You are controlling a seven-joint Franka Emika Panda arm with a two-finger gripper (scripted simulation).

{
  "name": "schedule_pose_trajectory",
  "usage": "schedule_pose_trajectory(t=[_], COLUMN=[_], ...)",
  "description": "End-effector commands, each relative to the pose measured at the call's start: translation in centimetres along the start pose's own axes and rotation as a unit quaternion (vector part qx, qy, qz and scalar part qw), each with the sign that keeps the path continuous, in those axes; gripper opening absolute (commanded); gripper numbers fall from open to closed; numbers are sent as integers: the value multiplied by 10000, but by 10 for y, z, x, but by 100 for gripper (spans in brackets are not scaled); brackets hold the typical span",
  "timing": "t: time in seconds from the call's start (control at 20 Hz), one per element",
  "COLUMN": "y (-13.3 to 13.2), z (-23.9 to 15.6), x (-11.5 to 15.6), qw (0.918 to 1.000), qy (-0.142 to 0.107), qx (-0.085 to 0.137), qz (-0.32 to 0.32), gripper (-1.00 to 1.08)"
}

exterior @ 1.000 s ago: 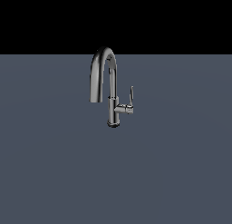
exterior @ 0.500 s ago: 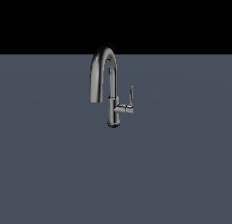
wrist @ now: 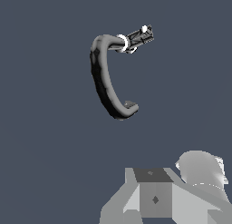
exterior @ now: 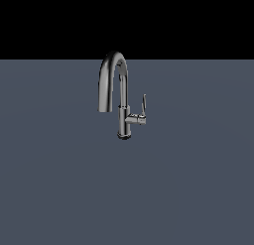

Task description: Turn on the faucet by rotating a designated handle.

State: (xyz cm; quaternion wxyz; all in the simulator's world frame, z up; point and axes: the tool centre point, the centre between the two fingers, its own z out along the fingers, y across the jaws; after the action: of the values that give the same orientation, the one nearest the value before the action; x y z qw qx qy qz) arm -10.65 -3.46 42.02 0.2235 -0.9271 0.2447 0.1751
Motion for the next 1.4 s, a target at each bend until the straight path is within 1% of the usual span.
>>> schedule_pose_trajectory(t=[0.0,0.2,0.35,0.55,0.7,0.9,1.05,1.2,1.35], y=[-2,-2,-2,0,2,6,10,13,18], z=[3,10,16,26,34,48,60,74,89], x=[17,44,65,92,112,137,156,174,191], qw=[9992,9947,9883,9757,9633,9424,9234,9015,8766], qy=[-192,-508,-753,-1084,-1331,-1660,-1907,-2152,-2394], qx=[244,641,947,1362,1671,2081,2387,2690,2990], qz=[241,629,927,1329,1628,2026,2324,2620,2914], gripper=[-100,-100,-100,-100,-100,-100,-100,-100,-100])
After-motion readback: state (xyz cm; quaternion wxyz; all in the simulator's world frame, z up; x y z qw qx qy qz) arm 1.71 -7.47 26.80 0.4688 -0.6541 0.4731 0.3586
